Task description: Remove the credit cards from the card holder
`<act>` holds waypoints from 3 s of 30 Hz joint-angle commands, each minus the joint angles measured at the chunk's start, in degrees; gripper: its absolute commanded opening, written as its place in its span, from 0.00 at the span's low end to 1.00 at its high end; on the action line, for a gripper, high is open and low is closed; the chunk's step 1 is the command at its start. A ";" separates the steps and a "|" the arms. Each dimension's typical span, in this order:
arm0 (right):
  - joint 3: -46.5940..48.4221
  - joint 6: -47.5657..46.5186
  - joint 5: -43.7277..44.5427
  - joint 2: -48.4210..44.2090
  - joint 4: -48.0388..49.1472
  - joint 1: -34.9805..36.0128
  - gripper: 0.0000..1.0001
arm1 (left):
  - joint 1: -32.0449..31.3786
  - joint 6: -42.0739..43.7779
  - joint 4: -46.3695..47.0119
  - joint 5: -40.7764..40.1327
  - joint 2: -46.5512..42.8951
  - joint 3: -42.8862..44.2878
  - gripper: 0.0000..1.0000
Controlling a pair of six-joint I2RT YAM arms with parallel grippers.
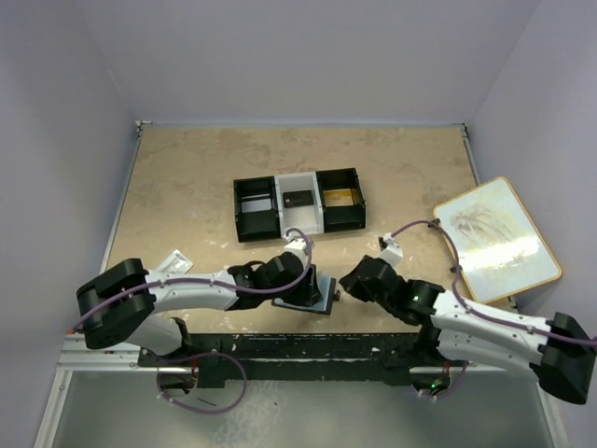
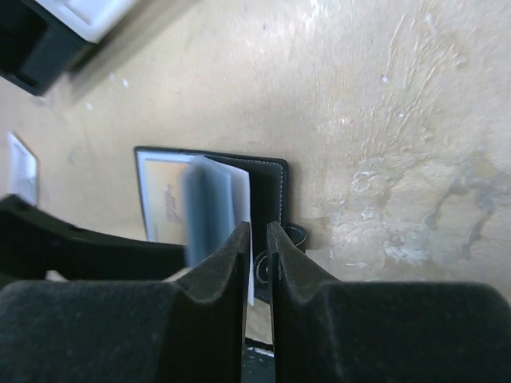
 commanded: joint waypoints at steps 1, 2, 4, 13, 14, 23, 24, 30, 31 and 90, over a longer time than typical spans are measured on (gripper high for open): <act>0.43 0.48 7.39 -9.94 -9.78 0.27 0.17 | -0.35 3.58 2.52 9.82 1.71 2.97 0.43; 0.48 0.31 7.65 -12.27 -10.83 0.26 0.18 | -0.34 3.58 -0.86 7.10 1.37 3.81 0.43; 0.25 -0.19 7.00 -16.34 -11.03 0.25 0.18 | -0.23 3.27 -3.27 2.60 -1.03 3.57 0.43; -6.58 -6.56 -4.97 -22.27 13.23 0.22 0.25 | 0.72 3.75 -13.17 -10.03 -11.10 5.34 0.46; -7.09 -7.45 -6.12 -21.70 15.98 0.24 0.25 | 0.95 3.73 -14.27 -11.14 -11.91 5.34 0.46; -1.39 -12.45 -15.05 0.59 28.35 0.25 0.29 | 3.08 -1.81 -19.91 -22.40 -20.13 1.05 0.47; -0.23 -12.59 -15.97 3.49 28.49 0.26 0.29 | 3.60 -1.93 -20.20 -22.49 -20.19 0.81 0.47; 3.25 -12.71 -20.17 19.18 35.77 0.20 0.28 | 5.20 -1.47 -21.59 -22.21 -18.87 0.41 0.47; 3.48 -12.49 -20.21 21.09 36.74 0.25 0.28 | 5.40 -1.25 -21.57 -22.24 -18.59 0.44 0.47; -13.94 4.34 -21.73 39.38 72.52 -2.34 0.17 | 4.50 5.95 -10.60 -7.61 1.54 0.76 0.17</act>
